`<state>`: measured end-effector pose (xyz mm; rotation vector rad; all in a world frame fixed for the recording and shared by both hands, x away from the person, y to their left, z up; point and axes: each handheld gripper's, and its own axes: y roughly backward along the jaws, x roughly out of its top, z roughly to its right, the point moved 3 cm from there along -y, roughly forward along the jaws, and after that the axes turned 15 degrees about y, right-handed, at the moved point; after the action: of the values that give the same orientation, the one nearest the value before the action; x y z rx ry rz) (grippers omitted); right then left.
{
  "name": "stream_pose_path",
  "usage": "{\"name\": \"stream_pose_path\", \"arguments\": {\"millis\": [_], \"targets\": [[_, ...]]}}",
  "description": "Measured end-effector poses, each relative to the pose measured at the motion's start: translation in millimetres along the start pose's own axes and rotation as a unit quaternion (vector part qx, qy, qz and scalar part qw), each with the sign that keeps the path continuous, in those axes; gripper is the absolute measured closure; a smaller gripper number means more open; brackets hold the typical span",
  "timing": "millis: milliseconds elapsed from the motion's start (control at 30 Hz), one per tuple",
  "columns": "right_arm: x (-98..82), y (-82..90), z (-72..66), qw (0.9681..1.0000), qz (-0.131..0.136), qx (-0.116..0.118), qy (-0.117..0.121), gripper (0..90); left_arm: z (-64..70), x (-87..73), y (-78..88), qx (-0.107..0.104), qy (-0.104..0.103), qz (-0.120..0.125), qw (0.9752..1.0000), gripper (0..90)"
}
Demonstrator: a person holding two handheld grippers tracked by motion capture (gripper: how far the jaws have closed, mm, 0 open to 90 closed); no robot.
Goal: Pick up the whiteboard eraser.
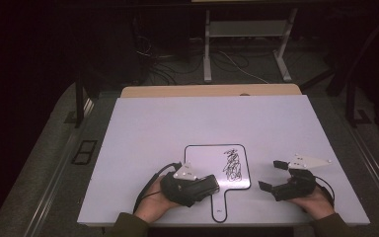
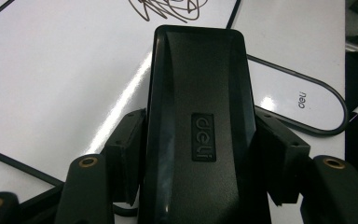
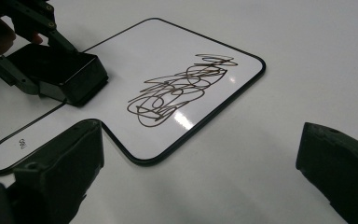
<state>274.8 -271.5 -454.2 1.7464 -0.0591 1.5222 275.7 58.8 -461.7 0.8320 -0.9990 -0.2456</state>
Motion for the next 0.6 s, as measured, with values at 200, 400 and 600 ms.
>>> {"name": "stream_pose_path", "arguments": {"millis": [200,400,600], "targets": [[-0.3,0.4,0.2,1.0,0.0,0.002,0.001,0.0,-2.6,3.6,5.5,-0.011,0.007,0.008,0.9999,38.8],[-0.9,1.7,-2.5,1.0,0.0,0.004,0.005,0.0,-4.6,9.0,9.5,-0.018,0.009,0.013,0.9997,38.8],[-0.5,1.5,-4.5,1.0,0.001,0.005,0.008,0.0,-6.6,14.6,11.0,-0.021,0.011,0.013,0.9996,38.8]]}}
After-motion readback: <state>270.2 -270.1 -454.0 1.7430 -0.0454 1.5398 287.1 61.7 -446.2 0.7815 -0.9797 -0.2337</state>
